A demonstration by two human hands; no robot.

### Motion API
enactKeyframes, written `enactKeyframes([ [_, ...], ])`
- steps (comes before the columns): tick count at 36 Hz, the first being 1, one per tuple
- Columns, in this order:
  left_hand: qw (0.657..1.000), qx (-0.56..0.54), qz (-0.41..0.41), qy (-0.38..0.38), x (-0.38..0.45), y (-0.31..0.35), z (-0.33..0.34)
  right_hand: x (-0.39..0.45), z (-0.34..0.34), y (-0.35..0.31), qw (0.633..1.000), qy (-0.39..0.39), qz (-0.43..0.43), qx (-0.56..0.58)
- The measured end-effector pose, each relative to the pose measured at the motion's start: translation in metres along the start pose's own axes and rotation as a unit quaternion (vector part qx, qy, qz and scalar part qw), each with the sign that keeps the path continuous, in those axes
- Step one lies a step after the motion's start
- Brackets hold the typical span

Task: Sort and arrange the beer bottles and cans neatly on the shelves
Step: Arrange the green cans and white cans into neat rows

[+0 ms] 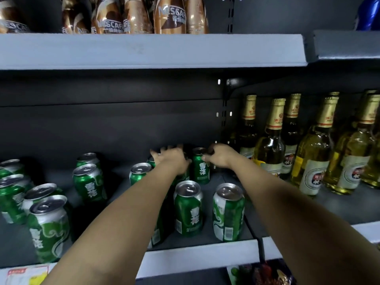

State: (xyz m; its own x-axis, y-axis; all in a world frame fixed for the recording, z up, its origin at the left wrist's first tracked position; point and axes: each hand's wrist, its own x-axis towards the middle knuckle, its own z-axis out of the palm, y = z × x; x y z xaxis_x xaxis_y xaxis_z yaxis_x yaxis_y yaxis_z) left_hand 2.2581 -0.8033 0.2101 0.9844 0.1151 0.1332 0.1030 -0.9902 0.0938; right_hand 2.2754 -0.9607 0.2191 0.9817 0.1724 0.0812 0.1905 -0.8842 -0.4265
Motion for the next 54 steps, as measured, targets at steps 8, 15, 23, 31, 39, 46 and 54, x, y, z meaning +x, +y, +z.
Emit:
enactKeyframes([
  [8, 0.999, -0.038, 0.032, 0.017, -0.028, 0.021, -0.013, -0.044, -0.018, 0.007, 0.976, -0.151, 0.057, 0.145],
  [15, 0.998, -0.048, 0.038, 0.011, -0.053, 0.023, -0.003, -0.080, -0.025, 0.006, 0.941, -0.326, 0.070, 0.064],
  [23, 0.997, -0.057, 0.036, 0.037, -0.074, 0.025, 0.006, -0.108, -0.019, -0.002, 0.966, -0.247, 0.048, 0.063],
  [31, 0.987, -0.133, 0.058, 0.064, -0.095, 0.016, 0.007, -0.096, 0.009, -0.012, 0.999, 0.019, 0.039, -0.025],
  [39, 0.987, -0.143, 0.052, 0.048, -0.091, 0.014, 0.015, -0.093, 0.005, -0.003, 0.987, -0.121, 0.070, 0.080],
  [46, 0.983, -0.169, 0.051, 0.055, -0.087, 0.014, 0.020, -0.093, 0.006, 0.010, 0.991, -0.046, 0.029, 0.124],
  [54, 0.983, -0.168, 0.049, 0.054, -0.089, 0.013, 0.019, -0.078, 0.021, -0.001, 0.992, -0.023, 0.028, 0.124],
])
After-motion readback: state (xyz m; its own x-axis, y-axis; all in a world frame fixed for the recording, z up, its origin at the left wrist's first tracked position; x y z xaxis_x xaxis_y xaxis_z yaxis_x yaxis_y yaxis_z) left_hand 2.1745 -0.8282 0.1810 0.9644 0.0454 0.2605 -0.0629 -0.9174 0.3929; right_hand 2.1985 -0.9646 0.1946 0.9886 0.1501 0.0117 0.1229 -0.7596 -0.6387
